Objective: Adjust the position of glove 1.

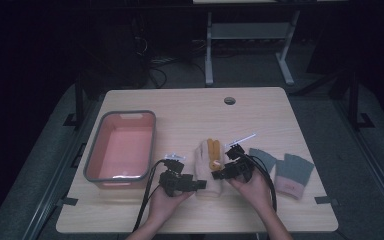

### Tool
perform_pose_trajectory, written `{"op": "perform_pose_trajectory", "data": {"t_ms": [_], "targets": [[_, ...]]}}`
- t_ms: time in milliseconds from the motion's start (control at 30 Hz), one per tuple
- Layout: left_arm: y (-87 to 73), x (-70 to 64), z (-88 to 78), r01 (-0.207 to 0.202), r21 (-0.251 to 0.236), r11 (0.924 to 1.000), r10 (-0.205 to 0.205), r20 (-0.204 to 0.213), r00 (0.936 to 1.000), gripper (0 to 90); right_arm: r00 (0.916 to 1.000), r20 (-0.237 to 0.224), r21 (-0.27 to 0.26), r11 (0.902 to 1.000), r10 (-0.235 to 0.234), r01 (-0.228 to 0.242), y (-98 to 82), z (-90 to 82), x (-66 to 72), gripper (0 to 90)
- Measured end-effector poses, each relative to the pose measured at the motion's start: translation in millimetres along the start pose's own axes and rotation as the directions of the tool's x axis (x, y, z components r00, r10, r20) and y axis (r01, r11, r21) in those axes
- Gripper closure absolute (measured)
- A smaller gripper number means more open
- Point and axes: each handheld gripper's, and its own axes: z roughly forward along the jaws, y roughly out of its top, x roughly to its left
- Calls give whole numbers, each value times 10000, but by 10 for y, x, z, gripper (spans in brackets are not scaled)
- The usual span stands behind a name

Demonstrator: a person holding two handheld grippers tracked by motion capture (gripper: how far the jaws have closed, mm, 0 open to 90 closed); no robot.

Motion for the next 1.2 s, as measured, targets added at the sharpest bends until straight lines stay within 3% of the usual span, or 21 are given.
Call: {"op": "perform_pose_trajectory", "data": {"t_ms": [67, 267, 367, 467, 567, 900, 1200], "targets": [[1, 0, 22, -81, 172, 9998, 81, -34, 10000, 334, 9988, -164, 71, 9990, 453, -452, -14, 43, -30, 338], [16, -1, 63, -221, 501, 9985, 224, -69, 9997, 355, 9958, -330, 93, 9963, 858, -855, -45, 97, -61, 362], [29, 4, 74, -191, 593, 9981, 189, 45, 9998, 412, 9920, -560, -138, 9934, 1131, -1141, -90, 97, -52, 425], [36, 31, 92, -214, 728, 9971, 187, 375, 9991, 476, 9914, -654, -226, 9931, 1135, -1152, -109, 106, -41, 454], [52, 58, 101, 50, 782, 9969, -95, 579, 9983, 516, 9866, -944, -330, 9900, 1332, -1368, -133, 120, -50, 526], [108, 51, 142, 34, 992, 9951, -82, 485, 9988, 568, 9694, -1477, -461, 9777, 1960, -2047, -181, 162, -55, 642], [135, 83, 167, 198, 1077, 9940, -280, 758, 9967, 649, 9667, -1626, -466, 9771, 1974, -2074, -172, 186, -56, 721]]}}
